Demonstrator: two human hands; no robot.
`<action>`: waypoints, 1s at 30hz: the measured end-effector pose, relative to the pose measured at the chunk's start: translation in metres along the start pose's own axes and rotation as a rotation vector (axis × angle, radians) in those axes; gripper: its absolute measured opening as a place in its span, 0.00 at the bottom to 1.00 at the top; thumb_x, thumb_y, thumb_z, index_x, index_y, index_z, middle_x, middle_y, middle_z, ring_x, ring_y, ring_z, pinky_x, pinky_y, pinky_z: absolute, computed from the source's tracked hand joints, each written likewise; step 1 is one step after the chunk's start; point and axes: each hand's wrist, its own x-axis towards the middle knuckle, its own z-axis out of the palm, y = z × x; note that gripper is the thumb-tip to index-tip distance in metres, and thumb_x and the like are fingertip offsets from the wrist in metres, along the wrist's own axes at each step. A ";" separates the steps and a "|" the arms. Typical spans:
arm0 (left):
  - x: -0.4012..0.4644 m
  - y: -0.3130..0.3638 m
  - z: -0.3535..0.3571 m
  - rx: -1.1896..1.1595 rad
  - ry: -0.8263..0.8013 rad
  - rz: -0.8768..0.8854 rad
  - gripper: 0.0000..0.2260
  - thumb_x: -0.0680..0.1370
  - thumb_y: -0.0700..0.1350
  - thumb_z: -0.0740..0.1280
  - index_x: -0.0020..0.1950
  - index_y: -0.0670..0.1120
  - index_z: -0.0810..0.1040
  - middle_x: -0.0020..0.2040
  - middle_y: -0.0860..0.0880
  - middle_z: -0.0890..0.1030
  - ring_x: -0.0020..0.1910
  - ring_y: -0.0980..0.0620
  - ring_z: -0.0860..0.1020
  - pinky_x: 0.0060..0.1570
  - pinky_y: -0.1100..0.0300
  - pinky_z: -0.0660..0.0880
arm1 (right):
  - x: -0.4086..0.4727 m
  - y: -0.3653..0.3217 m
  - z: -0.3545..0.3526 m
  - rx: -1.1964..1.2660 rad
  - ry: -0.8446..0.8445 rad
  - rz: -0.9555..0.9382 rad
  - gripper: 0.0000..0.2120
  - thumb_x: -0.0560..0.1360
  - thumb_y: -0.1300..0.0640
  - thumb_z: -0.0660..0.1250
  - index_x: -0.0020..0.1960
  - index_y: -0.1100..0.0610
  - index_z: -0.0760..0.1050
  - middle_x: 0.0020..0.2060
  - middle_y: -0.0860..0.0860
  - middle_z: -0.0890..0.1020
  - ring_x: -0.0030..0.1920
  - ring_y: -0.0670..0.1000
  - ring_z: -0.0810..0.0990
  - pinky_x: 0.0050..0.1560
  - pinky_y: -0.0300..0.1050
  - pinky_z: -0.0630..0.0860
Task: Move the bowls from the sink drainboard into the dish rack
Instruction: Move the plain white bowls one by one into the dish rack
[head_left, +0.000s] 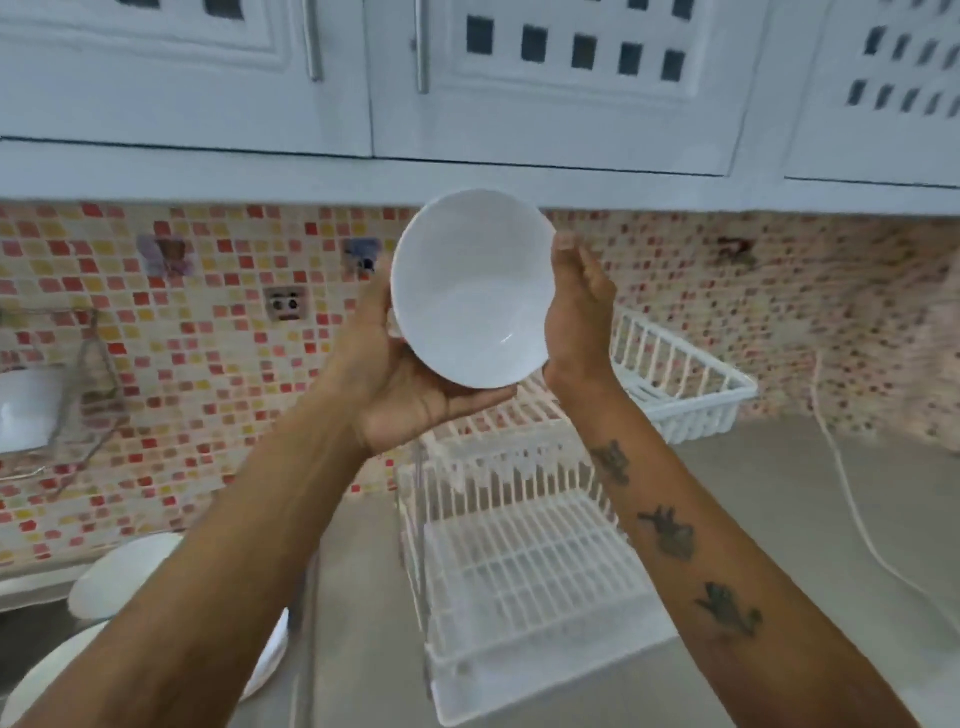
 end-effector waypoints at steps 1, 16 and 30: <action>0.014 -0.002 0.015 0.066 -0.060 -0.014 0.29 0.79 0.64 0.53 0.74 0.49 0.68 0.73 0.42 0.71 0.70 0.38 0.72 0.61 0.37 0.74 | 0.008 -0.001 -0.016 -0.001 0.052 0.017 0.14 0.81 0.54 0.57 0.49 0.57 0.80 0.43 0.54 0.85 0.46 0.53 0.82 0.55 0.54 0.76; 0.207 -0.065 0.073 1.179 0.232 0.371 0.25 0.69 0.59 0.75 0.53 0.46 0.68 0.49 0.49 0.76 0.43 0.51 0.76 0.33 0.63 0.69 | 0.148 0.060 -0.177 -0.697 -0.246 0.515 0.27 0.74 0.33 0.56 0.56 0.55 0.75 0.55 0.56 0.80 0.54 0.56 0.80 0.59 0.52 0.76; 0.236 -0.106 0.053 1.673 0.179 0.346 0.34 0.63 0.58 0.80 0.57 0.45 0.65 0.55 0.48 0.68 0.49 0.49 0.70 0.44 0.58 0.70 | 0.145 0.115 -0.194 -0.760 -0.306 0.715 0.12 0.77 0.55 0.61 0.56 0.61 0.72 0.52 0.59 0.78 0.49 0.60 0.77 0.49 0.50 0.73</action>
